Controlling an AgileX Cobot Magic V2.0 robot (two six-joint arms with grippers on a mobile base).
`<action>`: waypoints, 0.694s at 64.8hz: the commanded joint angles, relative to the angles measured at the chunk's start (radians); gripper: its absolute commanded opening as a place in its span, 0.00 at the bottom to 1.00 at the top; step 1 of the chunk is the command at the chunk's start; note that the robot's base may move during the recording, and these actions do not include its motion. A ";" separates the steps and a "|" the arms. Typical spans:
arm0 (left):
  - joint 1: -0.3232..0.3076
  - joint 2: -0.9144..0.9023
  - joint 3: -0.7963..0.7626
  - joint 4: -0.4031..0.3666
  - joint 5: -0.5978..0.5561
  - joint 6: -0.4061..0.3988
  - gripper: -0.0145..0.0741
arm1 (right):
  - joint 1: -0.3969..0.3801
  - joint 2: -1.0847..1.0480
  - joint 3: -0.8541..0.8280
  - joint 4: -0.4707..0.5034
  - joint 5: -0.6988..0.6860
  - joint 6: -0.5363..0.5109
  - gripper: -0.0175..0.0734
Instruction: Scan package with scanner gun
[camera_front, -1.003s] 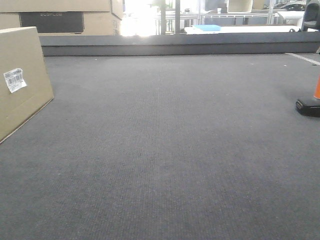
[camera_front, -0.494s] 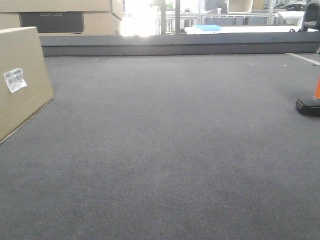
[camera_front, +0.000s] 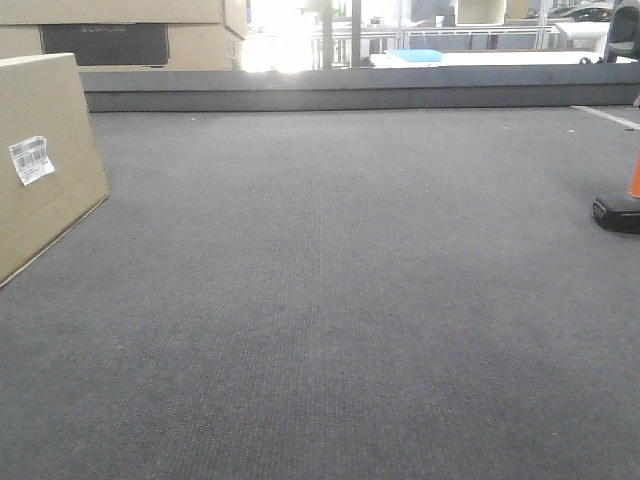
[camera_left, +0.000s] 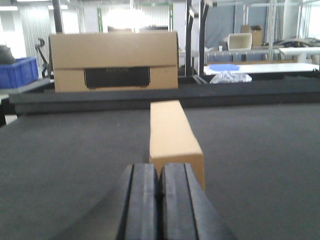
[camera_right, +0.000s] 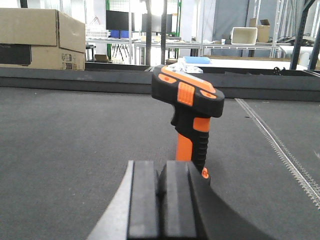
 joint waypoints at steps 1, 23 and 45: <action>0.002 -0.006 0.020 -0.024 -0.009 0.008 0.04 | 0.000 -0.003 0.000 0.002 -0.016 -0.009 0.01; 0.012 -0.006 0.100 -0.024 -0.077 0.008 0.04 | 0.000 -0.003 0.000 0.002 -0.016 -0.009 0.01; 0.050 -0.006 0.100 -0.026 -0.098 0.008 0.04 | 0.000 -0.003 0.000 0.002 -0.016 -0.009 0.01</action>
